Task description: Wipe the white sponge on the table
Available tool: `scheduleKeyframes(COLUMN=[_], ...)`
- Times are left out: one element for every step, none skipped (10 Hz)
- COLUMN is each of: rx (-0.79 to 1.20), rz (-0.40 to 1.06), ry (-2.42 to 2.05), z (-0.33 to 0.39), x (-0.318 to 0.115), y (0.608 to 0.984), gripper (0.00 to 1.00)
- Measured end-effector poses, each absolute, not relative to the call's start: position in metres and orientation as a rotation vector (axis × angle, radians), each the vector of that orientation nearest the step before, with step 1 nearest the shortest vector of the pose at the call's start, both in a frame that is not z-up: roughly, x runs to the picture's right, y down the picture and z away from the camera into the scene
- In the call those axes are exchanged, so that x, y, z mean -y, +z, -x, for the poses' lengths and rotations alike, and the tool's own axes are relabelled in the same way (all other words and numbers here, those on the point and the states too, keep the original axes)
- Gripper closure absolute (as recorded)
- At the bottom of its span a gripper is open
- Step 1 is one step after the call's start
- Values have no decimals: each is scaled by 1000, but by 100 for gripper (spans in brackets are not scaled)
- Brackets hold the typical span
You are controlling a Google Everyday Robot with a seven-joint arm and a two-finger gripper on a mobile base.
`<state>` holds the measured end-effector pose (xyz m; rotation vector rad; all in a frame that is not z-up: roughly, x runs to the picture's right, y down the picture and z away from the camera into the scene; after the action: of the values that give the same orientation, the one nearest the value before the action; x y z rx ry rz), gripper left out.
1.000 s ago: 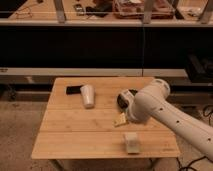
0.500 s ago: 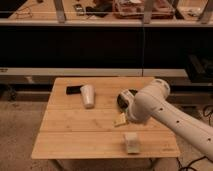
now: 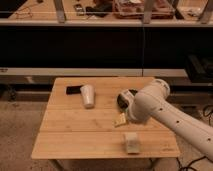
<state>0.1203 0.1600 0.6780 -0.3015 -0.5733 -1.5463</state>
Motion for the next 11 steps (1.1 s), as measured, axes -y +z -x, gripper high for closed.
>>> scheduleKeyframes(rx=[552, 531, 512, 504, 509, 530, 555, 575, 591, 598, 605], rz=[324, 353, 386, 417, 435, 439, 432, 428, 425, 424, 427], ry=[-1556, -1568, -1578, -1576, -1570, -1565, -1561, -1553, -1540, -1532, -1532], z=[-124, -130, -136, -140, -141, -138, -134, -131, -130, -133, -137], x=[-169, -179, -191, -206, -217, -233, -252, -265, -276, -286, -296], y=[683, 687, 691, 695, 697, 704, 714, 721, 729, 740, 751], gripper=[20, 20, 20, 20, 20, 20, 20, 20, 20, 20, 20])
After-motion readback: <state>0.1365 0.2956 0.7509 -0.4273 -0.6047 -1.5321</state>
